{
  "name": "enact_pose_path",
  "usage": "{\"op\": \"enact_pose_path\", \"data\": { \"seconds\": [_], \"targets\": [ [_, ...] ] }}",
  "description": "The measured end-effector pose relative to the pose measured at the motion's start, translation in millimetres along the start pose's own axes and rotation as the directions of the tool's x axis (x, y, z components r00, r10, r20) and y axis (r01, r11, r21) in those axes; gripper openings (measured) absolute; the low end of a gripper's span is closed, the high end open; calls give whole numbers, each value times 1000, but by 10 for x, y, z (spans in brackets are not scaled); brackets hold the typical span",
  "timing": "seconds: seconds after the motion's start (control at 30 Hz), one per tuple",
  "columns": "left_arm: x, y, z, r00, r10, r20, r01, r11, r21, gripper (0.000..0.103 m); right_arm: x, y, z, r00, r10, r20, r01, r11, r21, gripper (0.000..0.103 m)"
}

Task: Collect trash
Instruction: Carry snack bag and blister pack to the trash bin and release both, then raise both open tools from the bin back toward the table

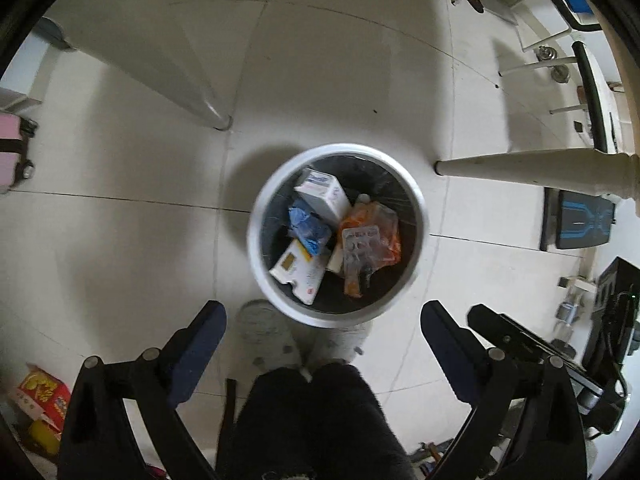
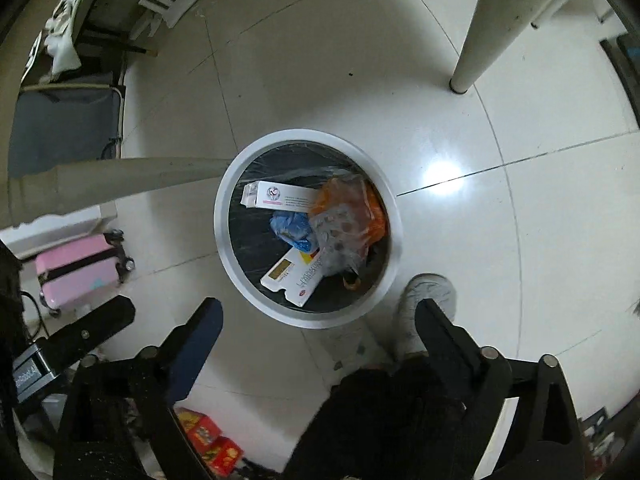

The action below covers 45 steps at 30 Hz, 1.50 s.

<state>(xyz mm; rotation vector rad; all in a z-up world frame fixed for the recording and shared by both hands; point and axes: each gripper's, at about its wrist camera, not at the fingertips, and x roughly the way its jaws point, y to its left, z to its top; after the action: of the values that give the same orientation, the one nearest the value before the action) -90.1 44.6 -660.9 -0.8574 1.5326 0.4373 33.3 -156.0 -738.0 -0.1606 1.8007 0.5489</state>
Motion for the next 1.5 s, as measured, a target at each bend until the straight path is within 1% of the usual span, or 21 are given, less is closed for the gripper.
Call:
{"op": "enact_pose_path", "data": {
  "seconds": [0.2, 0.37, 0.6, 0.77, 0.93, 1.07, 1.17, 1.3, 1.4, 1.5],
  "targets": [
    [-182, -20, -145, 996, 74, 42, -75, 997, 23, 99, -270, 99, -109, 995, -90, 37, 92, 994, -66, 98],
    [-318, -61, -269, 990, 120, 69, -123, 992, 39, 99, -519, 197, -212, 989, -130, 66, 137, 986, -100, 99],
    [-543, -115, -438, 986, 139, 95, -144, 989, 43, 99, -856, 285, -369, 982, -165, 97, 177, 976, -128, 99],
    [-855, -192, -589, 983, 148, 113, -154, 987, 52, 99, -1196, 352, -520, 977, -180, 114, 196, 970, -145, 99],
    [-1296, -279, -785, 978, 155, 139, -165, 984, 62, 99, -1694, 480, -724, 972, -187, 142, 209, 964, -162, 99],
    [-1724, -361, -967, 975, 152, 163, -165, 984, 71, 99, -2136, 613, -909, 971, -179, 159, 206, 963, -176, 99],
    [-2032, -412, -1097, 970, 162, 179, -179, 980, 82, 99, -2511, 739, -1081, 970, -168, 173, 200, 962, -188, 99],
    [-2483, -482, -1247, 967, 148, 207, -172, 980, 103, 99, -3044, 931, -1330, 968, -154, 197, 194, 960, -204, 99],
    [-2828, -536, -1310, 957, 139, 255, -172, 979, 112, 99, -3403, 1044, -1454, 967, -137, 213, 181, 962, -202, 99],
    [-3108, -582, -1278, 938, 146, 313, -189, 976, 111, 99, -3770, 1157, -1494, 962, -106, 253, 158, 969, -192, 99]
  ]
}}
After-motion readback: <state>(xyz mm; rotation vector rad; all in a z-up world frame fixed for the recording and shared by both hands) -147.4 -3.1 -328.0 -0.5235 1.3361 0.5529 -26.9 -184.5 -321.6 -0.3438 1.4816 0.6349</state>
